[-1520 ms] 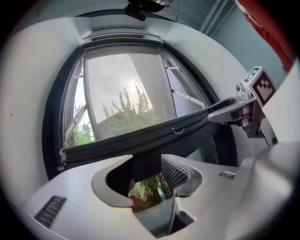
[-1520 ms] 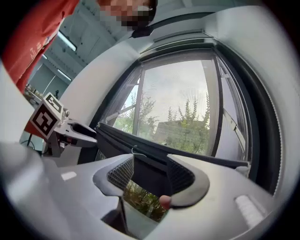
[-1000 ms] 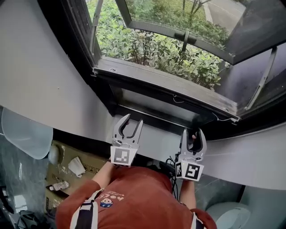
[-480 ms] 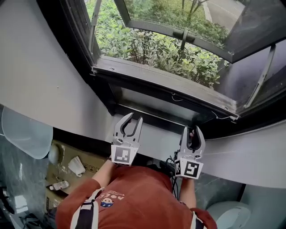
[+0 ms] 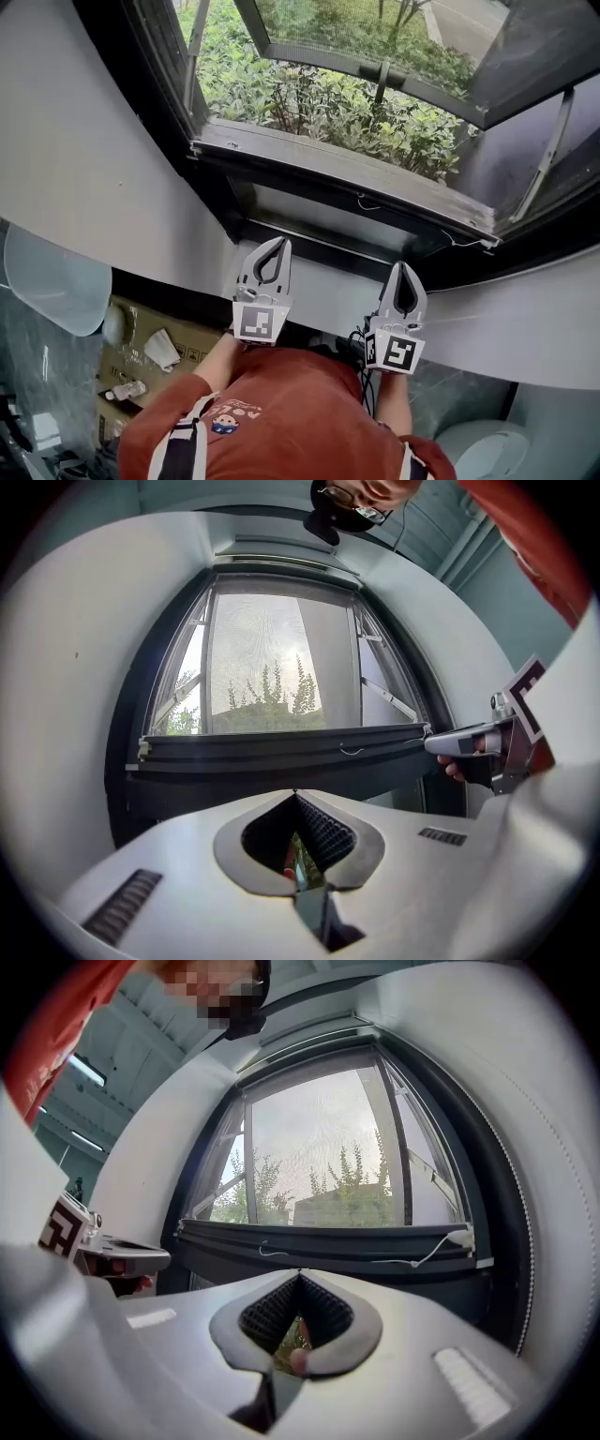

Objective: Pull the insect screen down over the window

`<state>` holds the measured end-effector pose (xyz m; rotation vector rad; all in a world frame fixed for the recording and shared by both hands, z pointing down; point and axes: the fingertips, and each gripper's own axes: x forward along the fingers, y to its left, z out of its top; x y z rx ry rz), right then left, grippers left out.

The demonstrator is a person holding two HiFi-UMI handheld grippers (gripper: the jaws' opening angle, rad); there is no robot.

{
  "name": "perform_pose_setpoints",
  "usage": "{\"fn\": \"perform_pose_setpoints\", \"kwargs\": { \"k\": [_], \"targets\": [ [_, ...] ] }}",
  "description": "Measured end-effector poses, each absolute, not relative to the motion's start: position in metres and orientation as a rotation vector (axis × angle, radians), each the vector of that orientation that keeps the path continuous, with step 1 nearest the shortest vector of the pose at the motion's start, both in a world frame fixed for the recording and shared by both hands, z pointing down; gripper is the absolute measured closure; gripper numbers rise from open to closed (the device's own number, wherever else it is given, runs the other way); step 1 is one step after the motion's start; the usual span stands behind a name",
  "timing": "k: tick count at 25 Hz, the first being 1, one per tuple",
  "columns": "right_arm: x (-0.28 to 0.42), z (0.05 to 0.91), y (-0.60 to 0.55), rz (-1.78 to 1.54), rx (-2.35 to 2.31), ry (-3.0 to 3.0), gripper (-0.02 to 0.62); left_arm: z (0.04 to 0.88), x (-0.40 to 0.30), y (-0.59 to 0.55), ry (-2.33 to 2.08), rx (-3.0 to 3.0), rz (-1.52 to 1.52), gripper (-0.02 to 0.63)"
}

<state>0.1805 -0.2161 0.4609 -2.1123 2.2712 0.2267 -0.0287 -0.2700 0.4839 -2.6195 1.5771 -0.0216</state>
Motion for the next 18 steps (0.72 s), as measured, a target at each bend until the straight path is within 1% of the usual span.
{"fn": "perform_pose_setpoints", "kwargs": {
  "k": [18],
  "targets": [
    [0.1760, 0.4614, -0.2151, 0.254, -2.113, 2.304, 0.584, 0.4753, -0.0279, -0.2676, 1.530, -2.609, -0.015, 0.600]
  ]
}}
